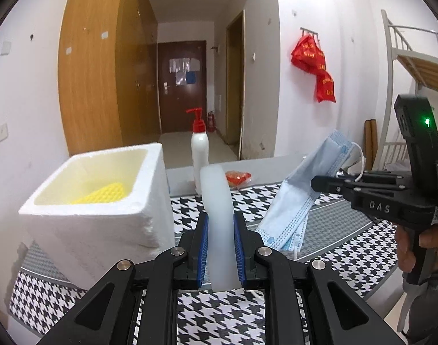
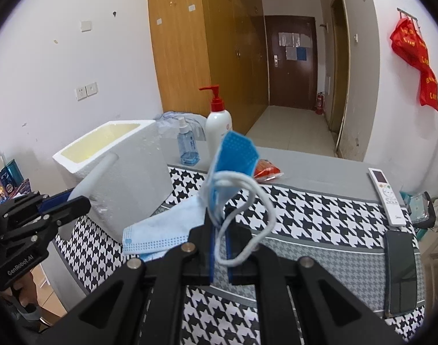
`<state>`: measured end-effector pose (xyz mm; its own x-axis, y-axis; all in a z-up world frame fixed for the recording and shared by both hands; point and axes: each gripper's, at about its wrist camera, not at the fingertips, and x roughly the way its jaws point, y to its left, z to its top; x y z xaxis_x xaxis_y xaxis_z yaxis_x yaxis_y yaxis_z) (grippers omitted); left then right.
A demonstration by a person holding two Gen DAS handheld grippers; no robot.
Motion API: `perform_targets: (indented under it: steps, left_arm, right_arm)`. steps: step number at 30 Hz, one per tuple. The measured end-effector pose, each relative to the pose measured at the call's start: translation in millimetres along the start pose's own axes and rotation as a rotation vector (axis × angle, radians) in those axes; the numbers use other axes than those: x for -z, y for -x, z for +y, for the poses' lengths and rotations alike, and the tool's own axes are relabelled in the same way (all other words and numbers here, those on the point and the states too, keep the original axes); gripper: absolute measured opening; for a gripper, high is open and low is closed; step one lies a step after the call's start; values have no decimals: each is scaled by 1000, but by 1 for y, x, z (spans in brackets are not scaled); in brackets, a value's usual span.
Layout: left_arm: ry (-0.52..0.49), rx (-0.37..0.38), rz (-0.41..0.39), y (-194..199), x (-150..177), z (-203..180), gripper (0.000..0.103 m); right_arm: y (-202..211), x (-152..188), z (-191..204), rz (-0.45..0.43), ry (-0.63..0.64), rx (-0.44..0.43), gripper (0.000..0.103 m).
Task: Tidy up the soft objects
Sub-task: 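Lift the white foam stick and blue face mask and carry both toward the foam box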
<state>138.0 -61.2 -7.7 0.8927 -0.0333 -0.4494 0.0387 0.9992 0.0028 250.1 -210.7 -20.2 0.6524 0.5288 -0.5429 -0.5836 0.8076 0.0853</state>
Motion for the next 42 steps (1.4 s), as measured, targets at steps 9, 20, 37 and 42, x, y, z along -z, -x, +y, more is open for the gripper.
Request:
perform_targets:
  steps: [9,20,37,42]
  left_arm:
    - [-1,30,-55,23,4,27,18]
    - [-27,48,-89,41,4,52,18]
    - [12,4,-137,61,4,80,18]
    - [22,-30,-152,69,3,90,18]
  right_arm:
    - [14,4,26,-41,8,24,8]
    - [26,7,49,-100,-44,20,8]
    - [19,-12,74,-121,5,-17,8]
    - [17,-19,84,-130,29,-44,8]
